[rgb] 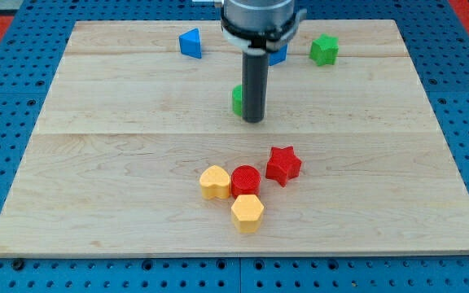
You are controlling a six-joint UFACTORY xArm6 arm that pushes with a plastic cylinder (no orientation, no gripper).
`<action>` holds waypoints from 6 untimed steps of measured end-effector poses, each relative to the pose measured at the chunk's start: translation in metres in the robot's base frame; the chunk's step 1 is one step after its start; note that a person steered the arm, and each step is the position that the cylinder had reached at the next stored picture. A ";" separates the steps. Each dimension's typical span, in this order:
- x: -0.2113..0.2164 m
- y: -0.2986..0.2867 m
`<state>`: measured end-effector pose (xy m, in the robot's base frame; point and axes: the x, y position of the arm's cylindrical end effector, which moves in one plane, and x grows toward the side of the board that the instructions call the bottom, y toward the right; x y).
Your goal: Move the green circle to the left of the blue cube
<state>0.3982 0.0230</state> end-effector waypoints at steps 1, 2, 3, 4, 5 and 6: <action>-0.047 -0.001; -0.056 -0.036; -0.080 -0.050; -0.073 -0.079; -0.076 -0.128; -0.099 -0.105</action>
